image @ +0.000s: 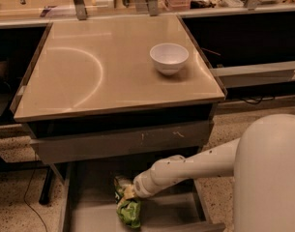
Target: Place green rice chip bag into middle drawer
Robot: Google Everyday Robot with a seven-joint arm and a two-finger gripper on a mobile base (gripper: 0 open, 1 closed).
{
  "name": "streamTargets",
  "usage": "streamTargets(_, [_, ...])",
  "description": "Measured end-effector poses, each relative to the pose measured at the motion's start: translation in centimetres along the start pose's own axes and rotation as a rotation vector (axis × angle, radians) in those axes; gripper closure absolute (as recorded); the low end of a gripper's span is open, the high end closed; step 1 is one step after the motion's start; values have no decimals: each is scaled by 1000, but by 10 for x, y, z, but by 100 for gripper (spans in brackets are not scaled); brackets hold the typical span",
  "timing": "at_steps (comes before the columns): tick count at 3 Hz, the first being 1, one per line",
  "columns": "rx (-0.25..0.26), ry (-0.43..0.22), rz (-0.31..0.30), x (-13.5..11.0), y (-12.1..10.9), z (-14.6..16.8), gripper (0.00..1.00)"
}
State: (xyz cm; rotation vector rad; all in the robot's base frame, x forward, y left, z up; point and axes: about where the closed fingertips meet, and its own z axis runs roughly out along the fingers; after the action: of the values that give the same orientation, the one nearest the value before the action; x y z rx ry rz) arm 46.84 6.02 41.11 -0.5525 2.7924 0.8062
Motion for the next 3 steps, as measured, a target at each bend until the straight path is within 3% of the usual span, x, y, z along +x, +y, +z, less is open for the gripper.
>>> streamTargets(3, [0,0,0,0,0,0,13])
